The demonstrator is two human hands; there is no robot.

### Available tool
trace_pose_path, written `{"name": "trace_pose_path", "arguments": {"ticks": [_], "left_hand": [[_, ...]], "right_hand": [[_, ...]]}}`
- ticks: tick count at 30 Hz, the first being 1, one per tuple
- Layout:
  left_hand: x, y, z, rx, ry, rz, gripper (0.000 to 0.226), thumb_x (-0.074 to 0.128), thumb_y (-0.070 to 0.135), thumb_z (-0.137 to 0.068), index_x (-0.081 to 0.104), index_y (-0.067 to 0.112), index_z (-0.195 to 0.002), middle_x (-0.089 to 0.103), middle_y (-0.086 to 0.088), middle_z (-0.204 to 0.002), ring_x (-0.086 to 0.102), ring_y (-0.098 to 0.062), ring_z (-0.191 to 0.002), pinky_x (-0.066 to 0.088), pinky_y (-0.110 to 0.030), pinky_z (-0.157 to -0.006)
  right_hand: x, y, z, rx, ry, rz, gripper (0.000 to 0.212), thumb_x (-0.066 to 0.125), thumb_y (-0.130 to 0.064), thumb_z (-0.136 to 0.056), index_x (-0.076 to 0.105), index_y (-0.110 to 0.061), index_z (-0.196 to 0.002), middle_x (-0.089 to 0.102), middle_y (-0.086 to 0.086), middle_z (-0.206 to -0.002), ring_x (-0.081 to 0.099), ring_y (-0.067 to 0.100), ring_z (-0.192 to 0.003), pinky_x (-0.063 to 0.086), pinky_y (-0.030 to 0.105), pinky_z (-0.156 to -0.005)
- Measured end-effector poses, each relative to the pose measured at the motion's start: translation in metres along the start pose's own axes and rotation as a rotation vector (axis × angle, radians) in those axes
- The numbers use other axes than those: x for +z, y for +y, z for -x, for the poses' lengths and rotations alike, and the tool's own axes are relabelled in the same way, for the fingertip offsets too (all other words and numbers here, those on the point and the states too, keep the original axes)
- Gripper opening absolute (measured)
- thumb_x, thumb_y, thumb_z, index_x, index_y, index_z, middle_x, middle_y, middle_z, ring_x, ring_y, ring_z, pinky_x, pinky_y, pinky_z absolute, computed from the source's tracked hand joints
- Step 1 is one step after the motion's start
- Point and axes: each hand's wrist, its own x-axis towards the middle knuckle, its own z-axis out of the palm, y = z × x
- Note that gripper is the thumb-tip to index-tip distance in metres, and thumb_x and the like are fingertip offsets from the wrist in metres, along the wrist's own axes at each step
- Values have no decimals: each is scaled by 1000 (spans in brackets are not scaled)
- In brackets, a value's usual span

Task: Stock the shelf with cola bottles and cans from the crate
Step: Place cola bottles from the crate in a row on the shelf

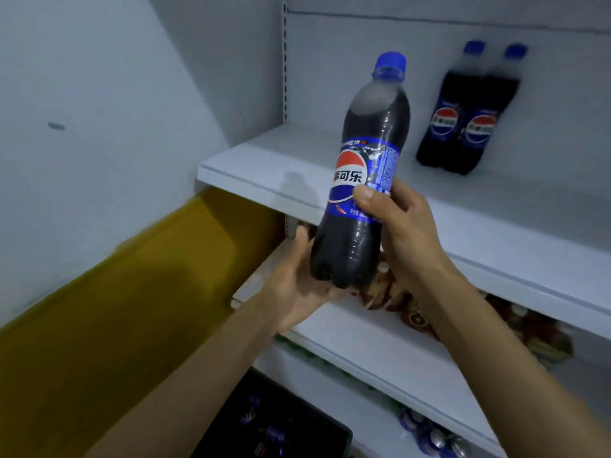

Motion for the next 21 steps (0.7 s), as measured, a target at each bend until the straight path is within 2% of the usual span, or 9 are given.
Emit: {"name": "trace_pose_path", "arguments": {"ticks": [3, 6, 9, 11, 13, 15, 18, 19, 21], "left_hand": [[25, 2, -45, 12, 71, -351, 98, 79, 58, -61, 42, 10, -139, 57, -16, -129, 60, -29, -113, 51, -43, -93], [50, 2, -94, 58, 75, -575, 67, 82, 42, -63, 57, 20, -121, 67, -6, -110, 65, -24, -101, 55, -38, -85], [61, -7, -138, 111, 102, -638, 52, 75, 23, -73, 56, 17, -121, 66, -8, -112, 66, -18, -98, 56, -31, -79], [66, -15, -166, 143, 123, -665, 59, 76, 21, -71, 54, 13, -125, 65, -9, -116, 65, -19, -103, 56, -34, -82], [68, -27, -193, 180, 121, -685, 60, 79, 21, -68, 57, 12, -123, 69, -4, -111, 65, -17, -101, 56, -34, -82], [73, -40, -217, 205, 101, -708, 46, 76, 11, -71, 60, 17, -114, 71, 3, -101, 67, -11, -94, 55, -27, -77], [79, -59, -249, 178, 60, -792, 48, 73, -1, -78, 54, 19, -118, 66, 2, -108, 66, -2, -94, 53, -18, -73], [79, -62, -259, 171, 42, -841, 53, 74, 5, -79, 50, 19, -124, 63, 2, -115, 64, 0, -98, 52, -17, -75], [73, -63, -278, 113, 38, -980, 77, 77, 42, -72, 40, 25, -137, 53, 3, -134, 54, 0, -118, 50, -25, -92]], "right_hand": [[-45, -18, -25, -53, 57, -7, 63, 76, -41, -62, 60, -14, -117, 71, 6, -105, 69, 23, -96, 54, 42, -87], [-88, -33, -44, -48, 45, -20, 64, 72, -39, -70, 55, -10, -125, 68, 12, -115, 67, 24, -99, 54, 40, -86], [-125, -52, -59, -30, 57, 171, 74, 79, -49, -68, 52, -16, -129, 67, 5, -116, 67, 17, -102, 55, 36, -88], [-147, -61, -63, -60, 89, 364, 68, 77, -48, -67, 49, -24, -124, 65, -7, -111, 66, 1, -95, 56, 26, -84], [-167, -61, -66, -97, 152, 448, 60, 79, -35, -70, 44, -27, -118, 59, -18, -104, 62, -12, -84, 53, 12, -73], [-191, -55, -72, -103, 235, 508, 68, 82, -31, -69, 40, -27, -122, 55, -23, -102, 60, -8, -86, 54, 18, -78], [-227, -46, -87, -46, 278, 509, 72, 85, -27, -66, 40, -28, -123, 56, -20, -102, 59, 1, -95, 55, 36, -87], [-237, -43, -92, -32, 294, 495, 74, 86, -26, -65, 41, -28, -123, 58, -17, -105, 61, 5, -98, 55, 39, -88], [-255, -31, -104, -48, 332, 524, 81, 87, -25, -65, 39, -24, -131, 56, -11, -114, 59, 12, -105, 53, 37, -92]]}}
